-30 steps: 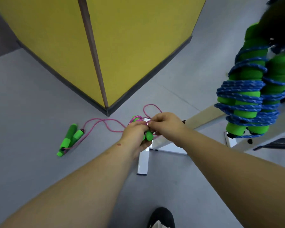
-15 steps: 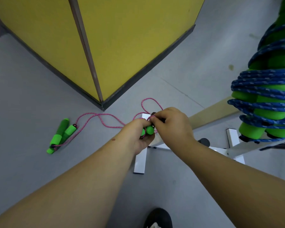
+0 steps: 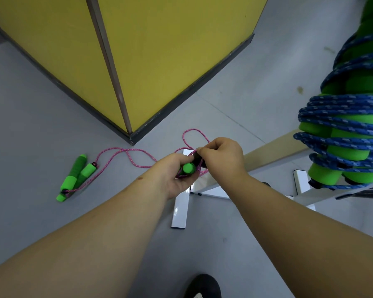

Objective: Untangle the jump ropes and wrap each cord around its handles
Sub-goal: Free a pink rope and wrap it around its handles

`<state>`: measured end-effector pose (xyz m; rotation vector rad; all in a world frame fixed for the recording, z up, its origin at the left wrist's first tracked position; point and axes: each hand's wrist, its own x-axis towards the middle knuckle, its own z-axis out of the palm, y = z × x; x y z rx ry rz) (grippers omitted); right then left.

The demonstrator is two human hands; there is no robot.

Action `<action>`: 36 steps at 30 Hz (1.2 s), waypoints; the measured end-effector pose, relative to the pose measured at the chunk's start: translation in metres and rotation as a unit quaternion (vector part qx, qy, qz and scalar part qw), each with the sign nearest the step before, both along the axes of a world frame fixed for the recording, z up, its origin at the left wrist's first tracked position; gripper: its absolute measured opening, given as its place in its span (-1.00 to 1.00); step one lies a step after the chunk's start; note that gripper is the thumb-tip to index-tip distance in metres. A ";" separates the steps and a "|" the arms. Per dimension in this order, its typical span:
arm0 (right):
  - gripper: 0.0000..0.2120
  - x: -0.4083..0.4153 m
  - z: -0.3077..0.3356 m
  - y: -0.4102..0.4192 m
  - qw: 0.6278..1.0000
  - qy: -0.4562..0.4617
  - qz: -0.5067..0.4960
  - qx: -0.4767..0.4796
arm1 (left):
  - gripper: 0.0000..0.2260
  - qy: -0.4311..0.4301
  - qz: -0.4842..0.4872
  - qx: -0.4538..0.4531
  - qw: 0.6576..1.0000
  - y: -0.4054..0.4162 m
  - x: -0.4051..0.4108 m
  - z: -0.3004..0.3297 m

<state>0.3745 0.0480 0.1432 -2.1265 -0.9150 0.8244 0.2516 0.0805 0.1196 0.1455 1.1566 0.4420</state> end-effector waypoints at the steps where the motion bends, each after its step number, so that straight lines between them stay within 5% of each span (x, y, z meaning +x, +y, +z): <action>1: -0.93 0.000 0.000 0.001 1.000 0.008 -0.006 0.002 | -0.83 -0.006 0.002 0.004 1.000 -0.001 0.000 0.001; 14: -0.90 0.013 -0.005 0.005 0.997 0.069 0.017 0.006 | -0.80 0.157 -0.062 -0.028 0.985 0.010 0.018 0.003; 32: -0.69 0.010 -0.015 0.002 0.993 0.000 0.112 0.028 | -0.79 0.172 -0.096 -0.024 0.980 0.014 0.024 0.004; 36: -0.66 0.010 -0.019 0.001 0.985 -0.064 0.160 0.012 | -0.71 0.147 -0.119 0.055 0.980 0.004 0.023 0.006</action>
